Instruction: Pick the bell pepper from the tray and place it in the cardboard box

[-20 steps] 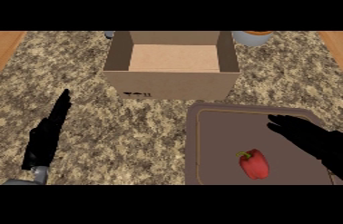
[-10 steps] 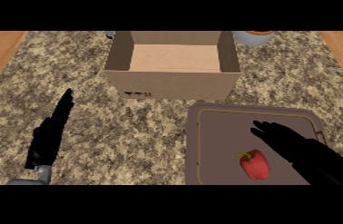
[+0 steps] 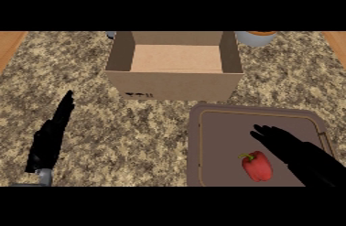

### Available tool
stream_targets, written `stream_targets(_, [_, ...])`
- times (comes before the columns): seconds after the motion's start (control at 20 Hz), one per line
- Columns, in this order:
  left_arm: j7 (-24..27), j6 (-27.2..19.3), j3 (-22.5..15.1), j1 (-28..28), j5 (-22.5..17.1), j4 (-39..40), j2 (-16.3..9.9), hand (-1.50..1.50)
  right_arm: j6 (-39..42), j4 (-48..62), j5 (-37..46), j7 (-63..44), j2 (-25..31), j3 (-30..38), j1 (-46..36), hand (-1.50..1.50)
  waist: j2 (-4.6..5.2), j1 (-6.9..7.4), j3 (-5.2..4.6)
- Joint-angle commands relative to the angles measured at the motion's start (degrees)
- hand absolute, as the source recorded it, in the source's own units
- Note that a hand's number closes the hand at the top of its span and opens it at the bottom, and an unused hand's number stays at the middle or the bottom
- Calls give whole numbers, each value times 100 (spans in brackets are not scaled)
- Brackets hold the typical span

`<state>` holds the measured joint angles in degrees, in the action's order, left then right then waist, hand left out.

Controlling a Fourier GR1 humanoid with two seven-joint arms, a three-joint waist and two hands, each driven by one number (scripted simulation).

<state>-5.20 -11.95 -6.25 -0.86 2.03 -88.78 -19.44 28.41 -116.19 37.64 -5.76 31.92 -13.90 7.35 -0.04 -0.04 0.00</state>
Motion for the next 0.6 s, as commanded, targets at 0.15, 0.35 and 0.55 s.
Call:
stream_targets(0.15, [102,499,459,144,27,299,-10,0,473,-352,276,-73,-335,56,89,-150,1,-13,-1])
stream_targets(0.35, [19,245,112,-248,445,-228,432,0,67,369,754,265,-712,-70,-81,-150,0,10,0])
stream_targets(0.55, [332,607,608,-276,232,34,213,0,-35,521,944,434,-865,-19,-101,-150,1,15,0])
